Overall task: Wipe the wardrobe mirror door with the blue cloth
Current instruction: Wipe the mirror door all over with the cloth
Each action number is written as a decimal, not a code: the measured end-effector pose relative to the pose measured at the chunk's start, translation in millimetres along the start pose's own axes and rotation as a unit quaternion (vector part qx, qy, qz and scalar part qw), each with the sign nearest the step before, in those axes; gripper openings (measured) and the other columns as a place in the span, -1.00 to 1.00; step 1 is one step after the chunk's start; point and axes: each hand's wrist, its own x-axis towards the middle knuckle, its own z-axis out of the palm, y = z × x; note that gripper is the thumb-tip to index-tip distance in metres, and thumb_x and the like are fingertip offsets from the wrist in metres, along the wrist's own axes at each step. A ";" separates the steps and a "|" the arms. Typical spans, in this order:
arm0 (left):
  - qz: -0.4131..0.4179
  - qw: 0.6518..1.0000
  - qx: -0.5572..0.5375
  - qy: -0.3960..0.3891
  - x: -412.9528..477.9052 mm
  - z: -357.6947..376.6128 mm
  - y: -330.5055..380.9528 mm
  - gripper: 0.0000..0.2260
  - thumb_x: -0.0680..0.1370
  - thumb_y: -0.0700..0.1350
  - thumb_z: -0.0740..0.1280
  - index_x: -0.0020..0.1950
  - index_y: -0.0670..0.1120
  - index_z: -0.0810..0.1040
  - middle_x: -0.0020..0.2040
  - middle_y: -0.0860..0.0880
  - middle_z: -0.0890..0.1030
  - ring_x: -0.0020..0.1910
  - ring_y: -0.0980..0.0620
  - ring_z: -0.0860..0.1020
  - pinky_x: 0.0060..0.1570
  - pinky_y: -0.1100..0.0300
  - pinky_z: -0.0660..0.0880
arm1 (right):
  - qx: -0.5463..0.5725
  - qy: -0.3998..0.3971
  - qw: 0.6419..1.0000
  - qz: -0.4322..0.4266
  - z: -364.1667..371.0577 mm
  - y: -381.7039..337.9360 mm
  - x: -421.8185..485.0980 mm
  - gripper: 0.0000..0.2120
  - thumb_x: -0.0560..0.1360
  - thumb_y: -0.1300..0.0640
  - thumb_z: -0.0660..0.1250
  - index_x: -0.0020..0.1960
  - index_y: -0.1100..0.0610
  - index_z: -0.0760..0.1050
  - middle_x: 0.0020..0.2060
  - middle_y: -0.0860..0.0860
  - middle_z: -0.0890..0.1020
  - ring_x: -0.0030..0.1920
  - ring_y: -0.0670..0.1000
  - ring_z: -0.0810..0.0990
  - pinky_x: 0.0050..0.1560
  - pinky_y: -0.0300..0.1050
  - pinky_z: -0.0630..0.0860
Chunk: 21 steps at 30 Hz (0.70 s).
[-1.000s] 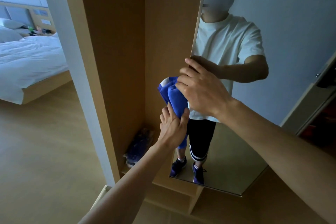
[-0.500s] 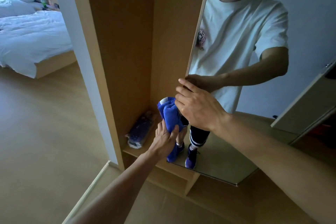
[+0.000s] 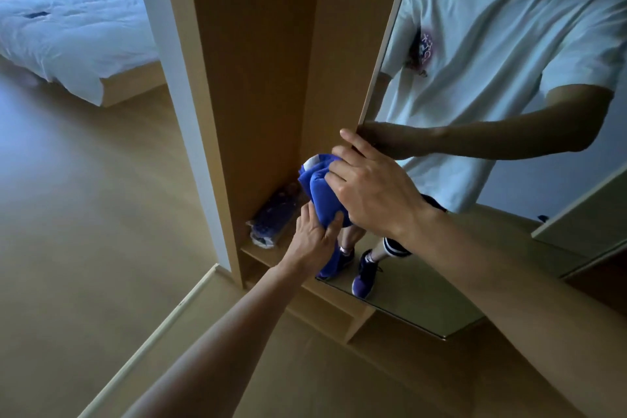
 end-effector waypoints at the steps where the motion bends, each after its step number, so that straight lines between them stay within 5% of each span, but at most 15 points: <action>1: -0.015 1.000 0.004 -0.009 -2.3 5.5 -9.0 -0.62 0.71 0.10 0.18 0.45 -0.06 0.32 0.20 0.00 0.37 0.22 -0.01 0.35 0.38 -0.03 0.32 | 0.006 -0.017 1.000 -0.011 7.3 -6.3 -4.3 -0.52 0.57 0.16 -0.06 0.10 0.19 0.64 0.04 0.14 0.69 0.33 0.18 0.49 0.60 0.14 -0.14; 7: -0.067 0.996 -0.001 -0.058 -4.9 21.5 -53.9 -0.67 0.70 0.05 0.20 0.42 -0.04 0.34 0.16 0.01 0.39 0.19 -0.03 0.41 0.37 -0.14 0.37 | 0.036 -0.071 0.996 -0.041 56.2 -46.3 -21.1 -0.58 0.55 0.13 0.09 0.20 0.24 0.63 0.24 0.19 0.63 0.45 0.19 0.41 0.59 0.13 -0.03; 9: -0.048 0.996 -0.015 -0.068 -6.6 21.2 -55.8 -0.67 0.69 -0.02 0.21 0.44 -0.02 0.33 0.17 0.05 0.39 0.19 -0.02 0.40 0.37 -0.15 0.37 | 0.074 -0.040 0.996 -0.035 66.9 -60.3 -30.1 -0.61 0.48 0.14 0.22 0.23 0.25 0.61 0.30 0.19 0.60 0.44 0.20 0.42 0.58 0.12 -0.02; 12: -0.023 0.998 -0.037 -0.053 -7.5 17.8 -46.3 -0.63 0.67 -0.07 0.20 0.48 -0.01 0.32 0.25 0.01 0.41 0.25 -0.03 0.41 0.38 -0.15 0.37 | 0.182 0.055 0.982 0.018 70.3 -70.2 -42.7 -0.61 0.48 0.24 0.14 0.20 0.23 0.61 0.27 0.19 0.60 0.30 0.23 0.52 0.50 0.12 0.24; 16: -0.006 0.997 -0.069 -0.041 0.5 6.9 -35.2 -0.64 0.58 0.09 0.18 0.36 0.06 0.35 0.25 -0.02 0.44 0.27 -0.03 0.43 0.36 -0.07 0.38 | 0.310 0.086 0.937 0.137 67.7 -83.6 -54.4 -0.68 0.48 0.25 0.14 0.10 0.15 0.60 0.01 0.07 0.61 0.00 0.12 0.55 0.03 0.01 0.51; 21: -0.070 0.995 -0.072 -0.017 -4.3 17.6 -37.9 -0.67 0.70 0.10 0.21 0.41 -0.01 0.33 0.25 -0.08 0.42 0.27 -0.03 0.42 0.40 -0.06 0.34 | 0.477 0.029 0.836 0.269 91.8 -118.1 -67.5 -0.60 0.44 0.07 0.02 0.05 0.13 0.57 -0.09 0.03 0.61 -0.06 0.12 0.58 -0.15 0.05 0.58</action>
